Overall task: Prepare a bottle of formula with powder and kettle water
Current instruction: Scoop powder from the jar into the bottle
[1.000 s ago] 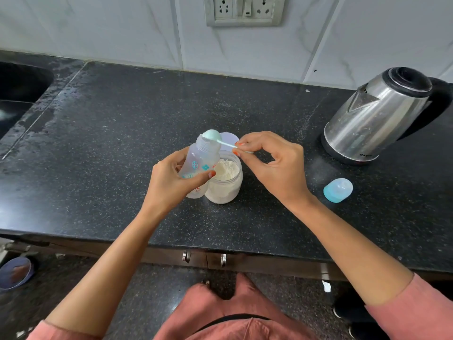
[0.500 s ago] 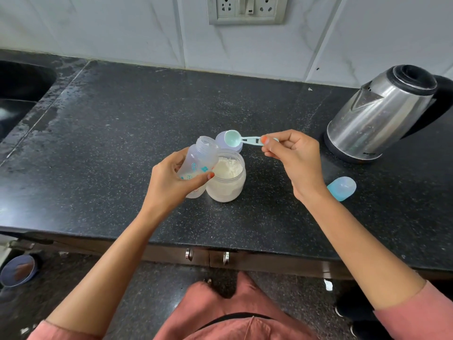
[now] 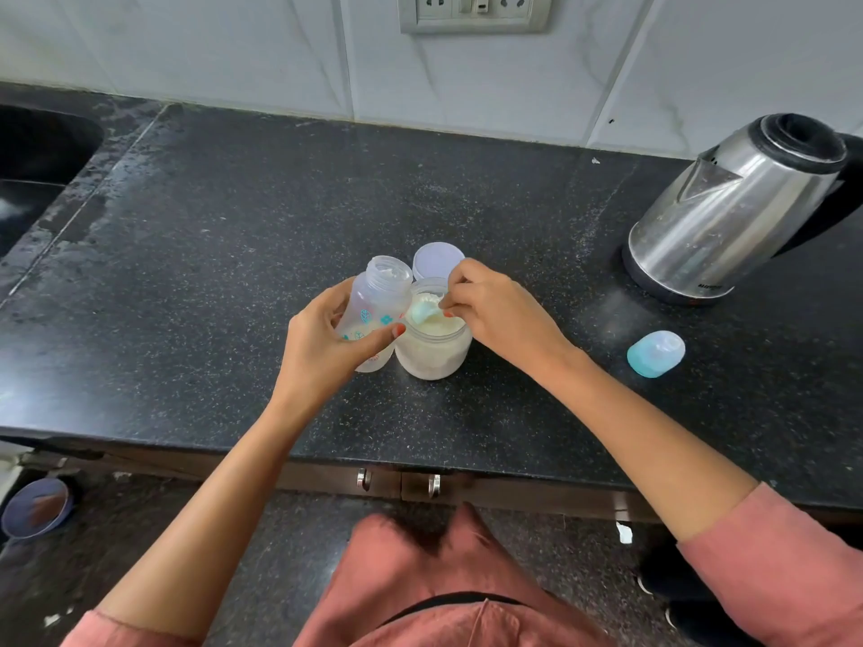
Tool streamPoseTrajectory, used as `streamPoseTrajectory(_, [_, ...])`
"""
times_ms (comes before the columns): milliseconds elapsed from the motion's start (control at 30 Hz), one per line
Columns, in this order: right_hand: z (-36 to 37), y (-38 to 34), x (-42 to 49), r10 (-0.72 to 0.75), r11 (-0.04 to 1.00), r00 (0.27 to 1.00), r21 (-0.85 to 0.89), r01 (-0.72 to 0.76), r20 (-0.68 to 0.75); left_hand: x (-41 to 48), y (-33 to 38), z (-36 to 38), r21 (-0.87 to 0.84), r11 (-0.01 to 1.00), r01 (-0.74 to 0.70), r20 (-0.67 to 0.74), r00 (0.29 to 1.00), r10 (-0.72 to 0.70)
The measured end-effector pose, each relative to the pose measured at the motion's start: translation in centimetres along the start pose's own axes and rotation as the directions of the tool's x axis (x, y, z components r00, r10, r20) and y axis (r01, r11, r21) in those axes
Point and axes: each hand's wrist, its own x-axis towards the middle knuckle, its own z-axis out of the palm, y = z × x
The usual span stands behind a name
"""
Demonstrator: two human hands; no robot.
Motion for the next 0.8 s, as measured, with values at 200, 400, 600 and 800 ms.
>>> streamPoseTrajectory(200, [0.4, -0.1, 1.0, -0.032, 0.994, 0.995, -0.098, 0.042, 0.099, 0.0, 0.0, 0.1, -0.017, 1.0, -0.002, 0.006, 1.0, 0.003])
streamPoseTrajectory(400, [-0.1, -0.1, 2.1, 0.087, 0.996, 0.96, -0.045, -0.078, 0.267, 0.1, 0.2, 0.3, -0.019, 1.0, -0.015, 0.019, 1.0, 0.016])
streamPoseTrajectory(600, [-0.7, 0.1, 1.8, 0.092, 0.995, 0.936, -0.006, -0.096, 0.341, -0.1, 0.4, 0.4, -0.018, 0.999, -0.027, 0.019, 0.999, 0.028])
streamPoseTrajectory(800, [-1.3, 0.8, 0.9, 0.136, 0.972, 0.977, 0.167, -0.163, 0.163, -0.2, 0.8, 0.5, -0.045, 0.998, -0.045, 0.026, 0.999, 0.046])
